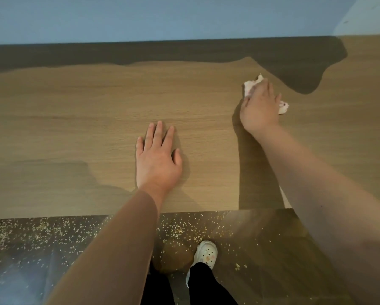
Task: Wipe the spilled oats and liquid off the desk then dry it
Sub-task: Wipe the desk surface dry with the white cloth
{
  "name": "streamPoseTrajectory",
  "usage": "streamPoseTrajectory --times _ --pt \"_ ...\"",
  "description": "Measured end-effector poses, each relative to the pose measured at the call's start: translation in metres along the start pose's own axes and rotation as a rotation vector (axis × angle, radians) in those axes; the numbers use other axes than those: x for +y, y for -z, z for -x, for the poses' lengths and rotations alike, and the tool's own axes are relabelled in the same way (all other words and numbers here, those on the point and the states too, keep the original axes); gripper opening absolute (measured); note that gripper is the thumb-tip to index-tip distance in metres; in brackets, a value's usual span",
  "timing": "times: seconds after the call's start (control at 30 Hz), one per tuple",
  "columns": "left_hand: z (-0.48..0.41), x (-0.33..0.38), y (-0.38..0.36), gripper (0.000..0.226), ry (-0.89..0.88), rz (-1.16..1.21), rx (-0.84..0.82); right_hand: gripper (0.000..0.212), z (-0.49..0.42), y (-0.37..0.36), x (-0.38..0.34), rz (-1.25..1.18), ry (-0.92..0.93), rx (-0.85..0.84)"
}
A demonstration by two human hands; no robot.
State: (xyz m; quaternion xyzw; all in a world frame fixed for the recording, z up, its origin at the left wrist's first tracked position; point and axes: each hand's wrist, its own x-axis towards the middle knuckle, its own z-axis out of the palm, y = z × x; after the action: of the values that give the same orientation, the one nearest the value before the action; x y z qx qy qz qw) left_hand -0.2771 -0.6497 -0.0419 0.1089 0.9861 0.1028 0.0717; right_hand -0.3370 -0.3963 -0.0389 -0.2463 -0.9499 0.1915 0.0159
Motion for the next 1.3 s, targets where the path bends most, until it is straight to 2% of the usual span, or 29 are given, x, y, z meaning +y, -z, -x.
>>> streamPoseTrajectory --times 0.03,0.07,0.17,0.23,0.27,0.4,0.43,0.5,0.6,0.67,0.7,0.8,0.83,0.87,0.9,1.0,1.03,1.1,1.23,1.3 --pt "0.0 0.0 0.0 0.06 -0.001 -0.002 -0.001 0.054 0.008 -0.004 -0.011 0.024 0.055 -0.027" --pt "0.0 0.0 0.0 0.06 -0.001 -0.004 -0.001 0.051 0.023 -0.008 -0.02 0.053 0.194 -0.069" --pt "0.0 0.0 0.001 0.06 -0.001 0.003 -0.001 0.049 0.08 -0.018 -0.018 0.116 0.748 -0.236" --pt "0.0 0.0 0.002 0.061 -0.003 -0.003 -0.004 0.051 0.072 -0.011 -0.004 0.16 0.911 -0.292" --pt "-0.001 0.0 0.002 0.061 -0.007 -0.008 -0.008 0.05 0.055 -0.009 0.001 0.19 0.88 -0.255" --pt "-0.001 0.0 0.002 0.061 -0.004 -0.025 -0.031 0.052 0.0 -0.01 -0.012 0.118 0.267 -0.072" --pt "-0.001 0.0 0.002 0.061 -0.007 -0.032 -0.037 0.052 0.001 -0.015 -0.025 0.112 0.196 -0.027" --pt "-0.002 0.0 0.002 0.061 -0.019 -0.033 -0.04 0.048 0.02 -0.027 -0.049 0.134 0.3 -0.012" --pt "-0.002 0.0 0.004 0.061 -0.027 -0.025 -0.045 0.045 0.053 -0.032 -0.055 0.147 0.72 -0.199" --pt "-0.002 0.001 0.006 0.061 -0.015 -0.025 -0.057 0.045 0.043 -0.023 -0.038 0.182 0.794 -0.222" --pt "-0.003 0.004 0.008 0.061 0.002 -0.018 -0.056 0.046 0.032 -0.019 -0.029 0.193 0.715 -0.166" --pt "-0.017 0.016 0.018 0.055 0.086 0.03 -0.018 0.047 0.001 -0.007 -0.013 0.128 0.223 -0.016" --pt "-0.024 0.02 0.021 0.054 0.11 0.036 -0.007 0.049 -0.001 -0.006 -0.017 0.109 0.132 0.003" --pt "-0.033 0.022 0.023 0.054 0.123 0.041 0.006 0.049 0.003 -0.008 -0.025 0.101 0.125 0.004" --pt "-0.043 0.023 0.024 0.054 0.13 0.05 0.018 0.047 0.008 -0.013 -0.03 0.103 0.202 -0.022" --pt "-0.075 0.019 0.022 0.058 0.123 0.077 0.032 0.045 0.025 -0.022 -0.026 0.144 0.604 -0.152" --pt "-0.083 0.017 0.019 0.059 0.114 0.06 0.022 0.046 0.02 -0.018 -0.017 0.169 0.662 -0.169" --pt "-0.091 0.013 0.012 0.06 0.091 0.001 0.0 0.046 -0.006 -0.005 0.004 0.191 0.585 -0.124" --pt "-0.09 0.011 0.004 0.061 0.086 -0.013 -0.002 0.05 -0.071 0.019 0.034 0.216 0.183 -0.022" --pt "-0.091 0.011 0.005 0.061 0.089 -0.002 0.012 0.051 -0.098 0.018 0.033 0.189 0.076 -0.013"
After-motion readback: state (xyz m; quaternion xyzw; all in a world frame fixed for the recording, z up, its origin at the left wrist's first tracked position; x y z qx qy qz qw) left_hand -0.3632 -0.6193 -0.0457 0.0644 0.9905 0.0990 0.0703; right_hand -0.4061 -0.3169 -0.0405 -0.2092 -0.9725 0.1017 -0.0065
